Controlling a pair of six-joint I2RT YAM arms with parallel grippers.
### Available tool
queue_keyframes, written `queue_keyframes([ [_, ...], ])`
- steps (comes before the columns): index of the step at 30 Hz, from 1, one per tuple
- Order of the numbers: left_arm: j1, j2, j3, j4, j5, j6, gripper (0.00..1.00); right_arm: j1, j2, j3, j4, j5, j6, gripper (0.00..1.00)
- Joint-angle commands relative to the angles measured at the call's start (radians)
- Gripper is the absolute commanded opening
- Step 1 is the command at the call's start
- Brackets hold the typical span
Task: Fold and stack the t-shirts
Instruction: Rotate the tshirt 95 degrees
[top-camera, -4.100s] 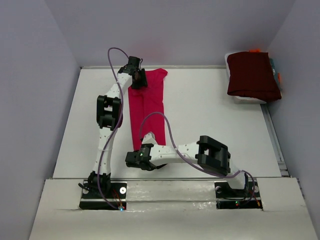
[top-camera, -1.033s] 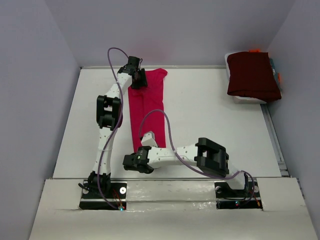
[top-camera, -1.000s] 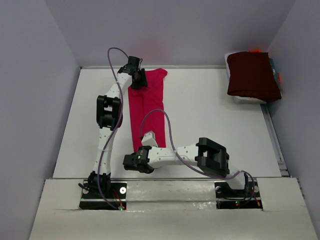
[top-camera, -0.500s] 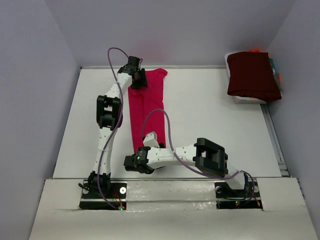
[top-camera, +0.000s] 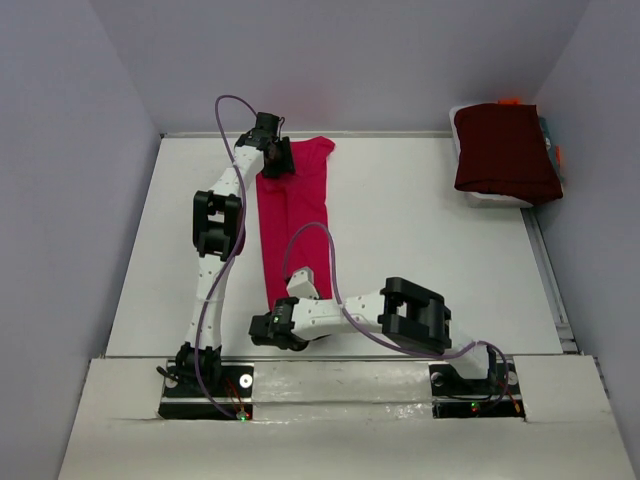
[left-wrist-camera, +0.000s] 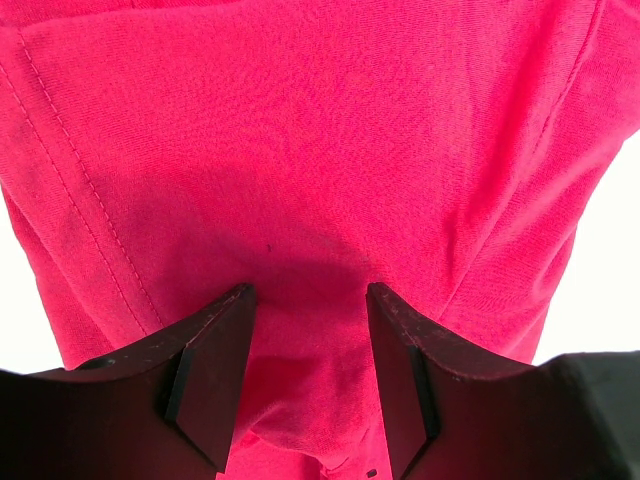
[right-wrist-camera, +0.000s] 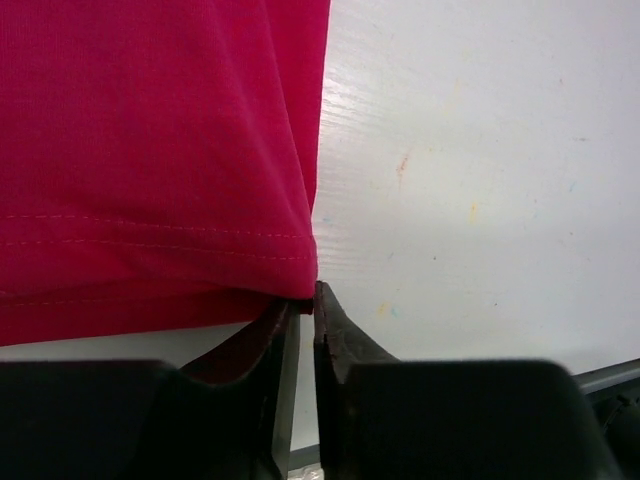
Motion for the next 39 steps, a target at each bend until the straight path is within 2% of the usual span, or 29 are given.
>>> queue_keyframes([
  [1,0.027,0.04,-0.009,-0.073,-0.019,0.02,0.62,0.001,-0.014,-0.015,0.008,0.041,0.044,0.08],
  [15,0.027,0.038,-0.009,-0.072,-0.016,0.022,0.62,0.001,-0.12,-0.11,-0.091,0.025,0.183,0.07],
  [21,0.027,0.038,-0.009,-0.072,-0.016,0.022,0.62,0.001,-0.166,-0.171,-0.076,-0.007,0.209,0.07],
  [24,0.027,0.037,-0.01,-0.075,-0.013,0.025,0.62,0.001,-0.177,-0.179,-0.067,-0.025,0.212,0.23],
  [25,0.027,0.024,-0.022,-0.069,-0.018,0.028,0.63,0.001,-0.187,-0.171,-0.067,-0.028,0.212,0.38],
  [27,0.027,-0.006,-0.055,-0.044,-0.025,0.029,0.66,0.001,-0.209,-0.162,-0.032,-0.033,0.17,0.55],
  [28,0.027,-0.04,-0.075,-0.02,-0.033,0.031,0.7,0.001,-0.223,-0.151,-0.022,-0.03,0.154,0.7],
  [31,0.027,-0.089,-0.056,-0.024,-0.044,0.035,0.75,0.001,-0.284,-0.136,-0.004,-0.015,0.116,0.92],
  [35,0.016,-0.192,-0.094,-0.046,-0.085,0.014,0.75,-0.028,-0.344,-0.047,-0.036,0.004,0.061,0.93],
  [39,-0.024,-0.37,-0.251,-0.015,-0.186,-0.037,0.75,-0.083,-0.387,0.053,-0.07,0.007,-0.031,0.91],
])
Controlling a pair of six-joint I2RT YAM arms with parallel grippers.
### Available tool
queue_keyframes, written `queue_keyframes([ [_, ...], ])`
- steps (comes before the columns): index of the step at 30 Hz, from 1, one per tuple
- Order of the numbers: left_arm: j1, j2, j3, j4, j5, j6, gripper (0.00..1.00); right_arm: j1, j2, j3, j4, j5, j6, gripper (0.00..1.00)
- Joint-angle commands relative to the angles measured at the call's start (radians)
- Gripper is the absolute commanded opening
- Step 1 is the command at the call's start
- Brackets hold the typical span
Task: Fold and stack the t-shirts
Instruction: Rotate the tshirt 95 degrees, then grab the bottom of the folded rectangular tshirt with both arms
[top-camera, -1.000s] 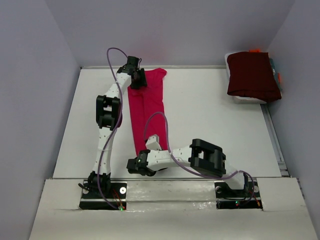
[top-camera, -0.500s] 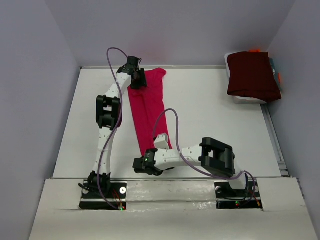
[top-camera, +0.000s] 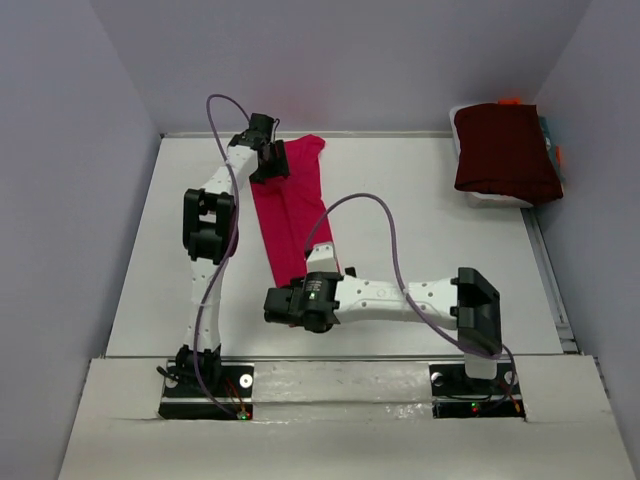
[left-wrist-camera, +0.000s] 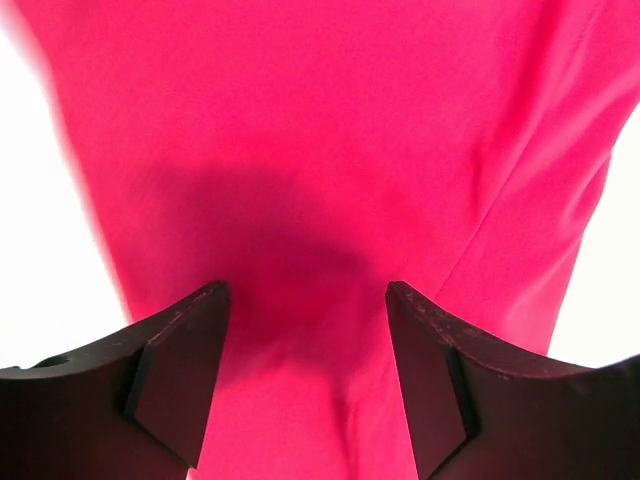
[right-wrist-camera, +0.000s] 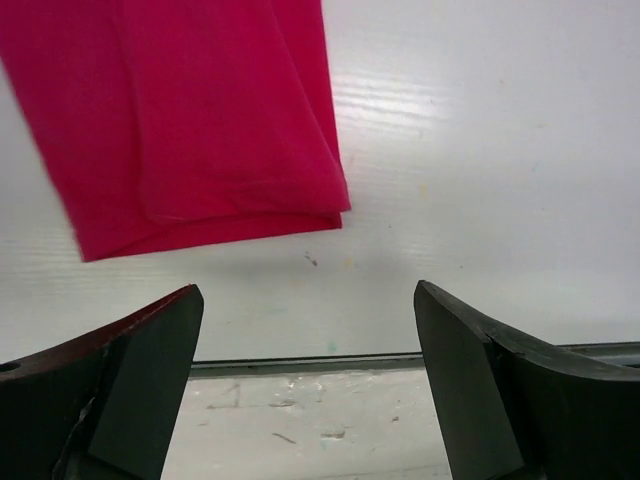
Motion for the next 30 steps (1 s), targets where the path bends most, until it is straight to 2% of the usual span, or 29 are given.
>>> queue_keyframes([
  [1,-0.027,-0.297,-0.118,-0.017,-0.117,-0.041,0.76,-0.107,-0.092,0.133,-0.01,0.005,-0.127,0.9],
  [7,-0.065,-0.472,-0.202,-0.063,-0.16,-0.07,0.78,-0.266,-0.105,0.098,0.132,-0.235,-0.328,0.85],
  [10,-0.106,-0.579,-0.293,-0.061,-0.175,-0.1,0.79,-0.292,-0.08,0.097,0.146,-0.272,-0.432,0.82],
  [13,-0.146,-0.655,-0.449,-0.089,-0.238,-0.162,0.79,-0.313,-0.088,0.046,0.218,-0.304,-0.527,0.79],
  [14,-0.171,-0.711,-0.565,-0.092,-0.241,-0.178,0.79,-0.327,-0.096,0.025,0.247,-0.344,-0.549,0.78],
  [17,-0.191,-0.849,-0.745,-0.095,-0.236,-0.248,0.78,-0.364,-0.109,0.003,0.283,-0.41,-0.604,0.76],
  [18,-0.2,-0.888,-0.863,-0.087,-0.21,-0.265,0.78,-0.373,-0.108,-0.005,0.293,-0.409,-0.624,0.75],
  [21,-0.2,-1.003,-1.033,-0.07,-0.118,-0.285,0.78,-0.373,-0.085,0.001,0.318,-0.451,-0.642,0.74],
  [26,-0.2,-1.086,-1.129,-0.095,-0.035,-0.262,0.78,-0.382,0.032,0.099,0.298,-0.479,-0.666,0.71],
  [30,-0.2,-1.087,-1.14,-0.136,-0.034,-0.227,0.79,-0.382,0.113,0.146,0.29,-0.557,-0.661,0.67],
])
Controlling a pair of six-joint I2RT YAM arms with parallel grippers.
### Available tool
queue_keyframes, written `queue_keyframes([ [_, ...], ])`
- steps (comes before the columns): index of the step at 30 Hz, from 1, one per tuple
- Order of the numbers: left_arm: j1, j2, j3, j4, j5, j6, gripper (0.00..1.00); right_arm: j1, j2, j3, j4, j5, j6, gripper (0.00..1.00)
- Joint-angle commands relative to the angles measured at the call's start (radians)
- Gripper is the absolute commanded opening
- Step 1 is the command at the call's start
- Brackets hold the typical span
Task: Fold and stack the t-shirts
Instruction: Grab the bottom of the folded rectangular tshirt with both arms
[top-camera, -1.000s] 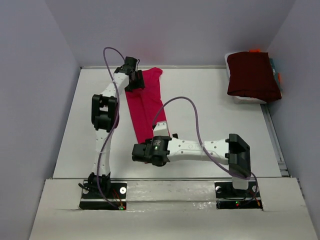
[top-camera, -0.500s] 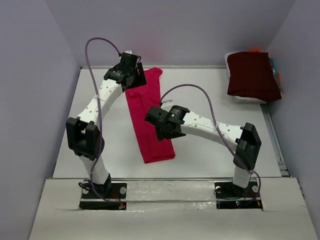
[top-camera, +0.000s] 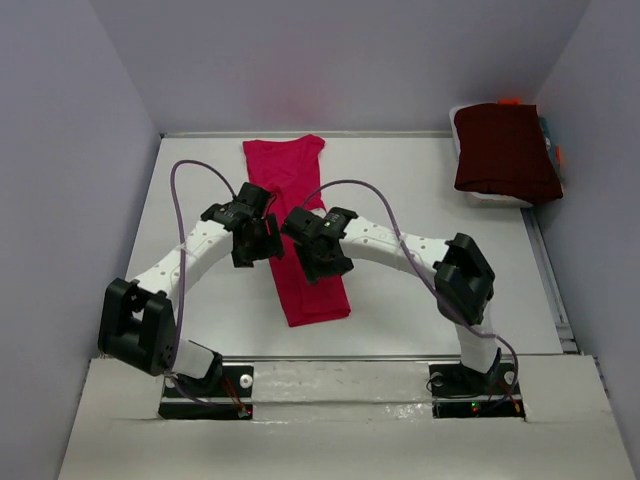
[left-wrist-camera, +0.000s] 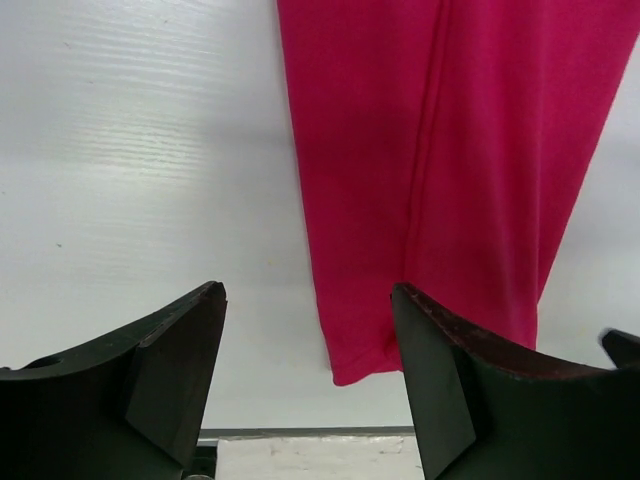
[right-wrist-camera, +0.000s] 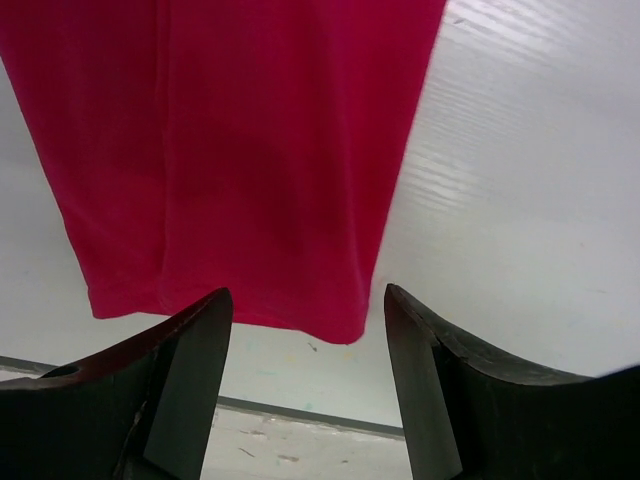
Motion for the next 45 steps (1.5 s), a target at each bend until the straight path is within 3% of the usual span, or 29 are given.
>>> queue_keyframes([
  [1,0.014,-0.056,-0.014,-0.008,0.042,0.024,0.79,0.002,0.055,0.063,0.016,-0.104,-0.018,0.66],
  [12,0.023,0.044,0.018,0.03,0.158,0.109,0.78,0.002,0.183,0.235,-0.122,-0.104,0.057,0.65],
  [22,0.023,0.093,0.067,0.02,0.152,0.066,0.78,0.002,0.197,0.248,-0.119,-0.113,-0.031,0.65],
  [33,0.023,-0.049,-0.166,0.064,0.204,-0.012,0.78,0.002,0.075,0.007,0.054,-0.252,-0.013,0.61],
  [45,0.167,-0.143,-0.273,0.115,0.281,0.038,0.78,0.063,0.175,0.175,0.004,-0.252,0.025,0.6],
])
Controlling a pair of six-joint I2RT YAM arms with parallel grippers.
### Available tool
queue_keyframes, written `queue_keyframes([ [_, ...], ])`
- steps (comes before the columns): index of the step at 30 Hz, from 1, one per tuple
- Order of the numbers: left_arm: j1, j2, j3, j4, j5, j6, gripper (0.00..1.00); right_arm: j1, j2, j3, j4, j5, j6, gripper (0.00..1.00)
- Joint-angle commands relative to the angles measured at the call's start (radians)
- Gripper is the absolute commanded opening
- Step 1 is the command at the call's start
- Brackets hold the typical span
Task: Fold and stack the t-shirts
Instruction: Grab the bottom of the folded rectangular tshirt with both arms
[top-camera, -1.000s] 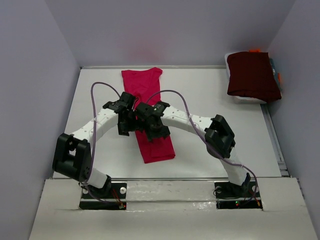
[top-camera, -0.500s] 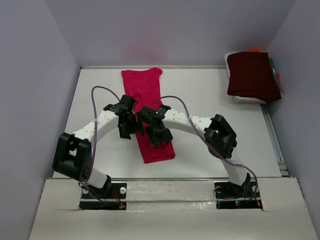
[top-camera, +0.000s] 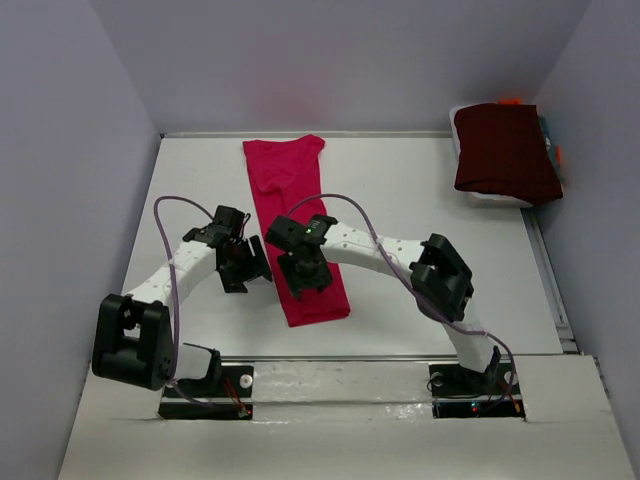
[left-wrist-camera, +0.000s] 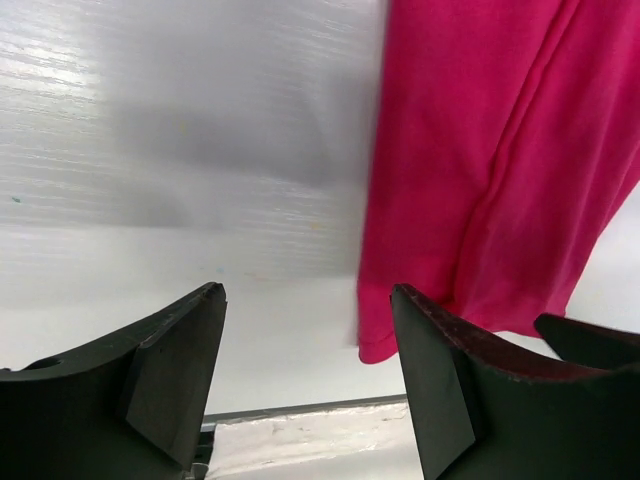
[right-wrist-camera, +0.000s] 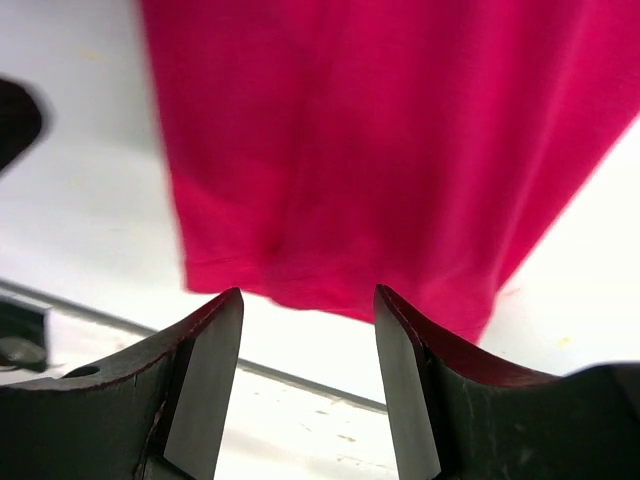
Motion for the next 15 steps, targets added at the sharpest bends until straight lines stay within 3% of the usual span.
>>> queue_keyframes([
  [1,0.02,-0.052,-0.034,0.028,0.08,0.026,0.78,0.039,0.046,0.118,-0.028,-0.014,0.023,0.6],
  [10,0.02,-0.064,-0.063,0.06,0.169,0.016,0.78,0.051,0.072,0.132,-0.068,-0.015,0.046,0.6],
  [15,0.02,-0.063,-0.063,0.073,0.182,0.006,0.78,0.061,0.057,0.076,-0.062,-0.015,0.054,0.48],
])
